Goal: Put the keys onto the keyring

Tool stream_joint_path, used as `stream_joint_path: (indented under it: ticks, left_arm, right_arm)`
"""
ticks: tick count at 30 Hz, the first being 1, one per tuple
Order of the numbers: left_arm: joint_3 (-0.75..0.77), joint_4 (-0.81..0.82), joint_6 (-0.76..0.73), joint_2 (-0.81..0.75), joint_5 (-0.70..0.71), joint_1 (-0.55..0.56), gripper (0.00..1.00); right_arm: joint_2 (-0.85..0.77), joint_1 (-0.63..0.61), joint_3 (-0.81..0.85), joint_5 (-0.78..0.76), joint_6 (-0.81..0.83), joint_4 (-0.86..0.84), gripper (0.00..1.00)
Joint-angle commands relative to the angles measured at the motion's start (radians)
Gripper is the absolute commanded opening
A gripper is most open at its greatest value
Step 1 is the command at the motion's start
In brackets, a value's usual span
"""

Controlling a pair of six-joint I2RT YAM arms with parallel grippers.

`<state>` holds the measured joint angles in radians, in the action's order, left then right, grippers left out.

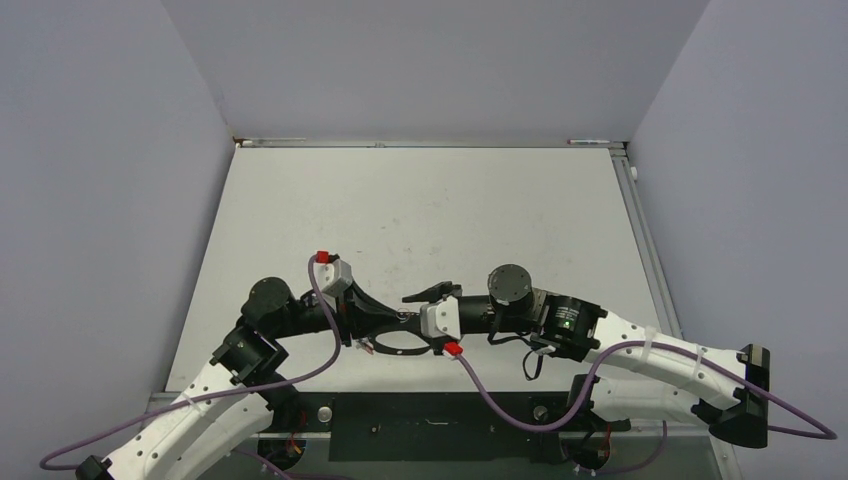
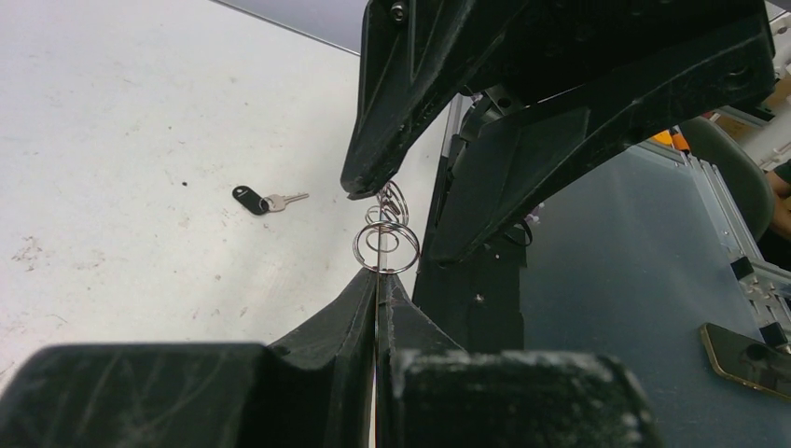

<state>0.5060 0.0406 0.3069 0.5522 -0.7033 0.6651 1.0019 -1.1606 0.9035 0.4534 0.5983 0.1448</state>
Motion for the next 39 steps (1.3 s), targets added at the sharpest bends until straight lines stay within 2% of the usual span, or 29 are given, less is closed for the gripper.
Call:
stream_joint_path:
  ticks: [1, 10, 26, 31, 37, 39]
  left_arm:
    - [0.058, 0.022, 0.018, -0.002, -0.044, -0.009, 0.0]
    - [0.054, 0.033, 0.021, 0.001, -0.084, -0.01, 0.0]
    - [0.054, 0.045, 0.032, 0.02, -0.143, -0.01, 0.0]
    - [0.053, 0.053, 0.038, 0.027, -0.165, -0.01, 0.0]
    - [0.052, 0.052, 0.039, 0.04, -0.177, -0.01, 0.0]
    - [0.052, 0.05, 0.038, 0.041, -0.18, -0.01, 0.0]
  right_arm:
    - [0.0, -0.013, 0.041, -0.012, 0.023, -0.004, 0.45]
    - [-0.002, -0.023, 0.028, -0.054, 0.024, 0.001, 0.47]
    - [-0.004, -0.03, 0.05, -0.016, 0.021, 0.038, 0.48]
    - [0.02, -0.038, 0.063, -0.049, 0.035, 0.06, 0.42]
    - [0.011, -0.042, 0.064, -0.045, 0.04, 0.044, 0.29]
    - [0.006, -0.043, 0.066, -0.035, 0.04, 0.042, 0.28]
